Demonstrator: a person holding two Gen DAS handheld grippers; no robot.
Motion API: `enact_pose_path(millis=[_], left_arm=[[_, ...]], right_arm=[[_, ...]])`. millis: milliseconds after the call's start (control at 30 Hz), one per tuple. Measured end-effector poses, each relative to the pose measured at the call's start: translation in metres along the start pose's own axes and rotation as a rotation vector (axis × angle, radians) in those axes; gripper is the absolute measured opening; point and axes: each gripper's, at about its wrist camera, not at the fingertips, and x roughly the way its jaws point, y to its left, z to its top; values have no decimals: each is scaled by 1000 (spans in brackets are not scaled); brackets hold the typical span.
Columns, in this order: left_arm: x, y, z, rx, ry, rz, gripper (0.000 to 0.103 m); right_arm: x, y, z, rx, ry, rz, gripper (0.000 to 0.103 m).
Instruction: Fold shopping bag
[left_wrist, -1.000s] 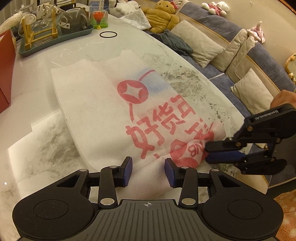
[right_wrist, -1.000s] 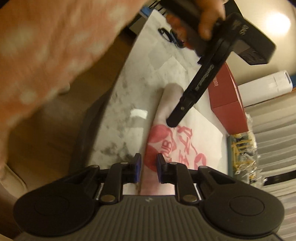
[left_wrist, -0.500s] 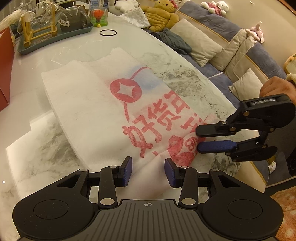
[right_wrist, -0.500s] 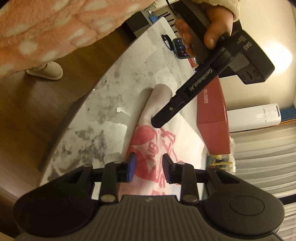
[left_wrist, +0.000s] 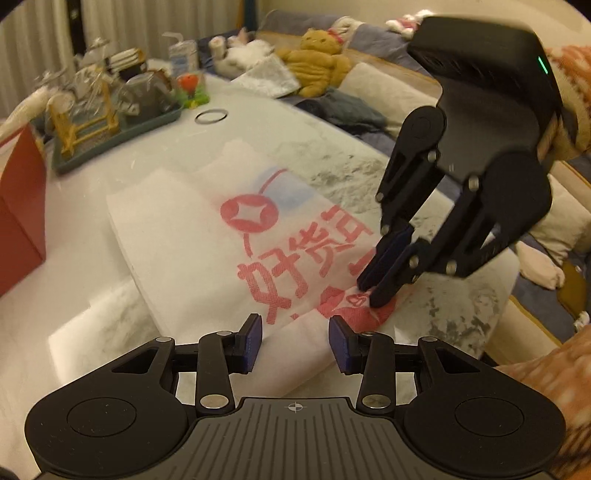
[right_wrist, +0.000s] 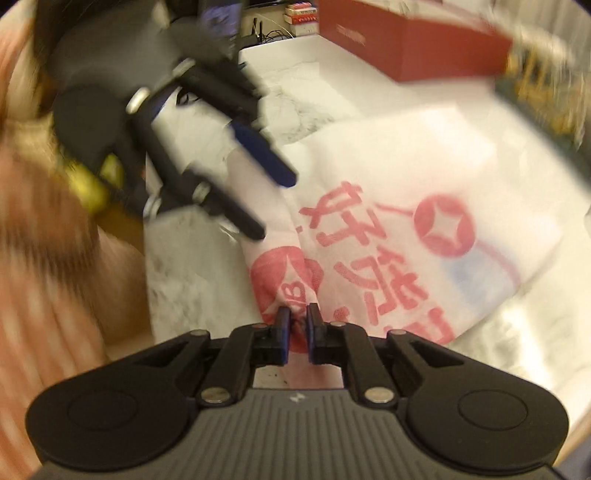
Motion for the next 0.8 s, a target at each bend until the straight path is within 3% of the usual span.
enact_pose_path(millis=[133, 233, 367, 533, 633, 800], left_arm=[[8, 13, -1, -261, -10, 22, 41], [8, 16, -11, -296, -43, 16, 41], [5, 26, -19, -186, -56, -43, 41], [-34, 30, -21, 121, -148, -115, 41], [-49, 29, -21, 248, -166, -129, 41], [-43, 7, -16, 318, -185, -117, 41]], right_arm=[[6, -57, -5, 396, 40, 227, 5], [11, -78, -14, 597, 55, 290, 3], [15, -84, -19, 721, 44, 284, 0], [16, -85, -18, 791, 35, 238, 0], [16, -78, -15, 795, 37, 190, 0], [19, -81, -12, 748, 55, 194, 0]])
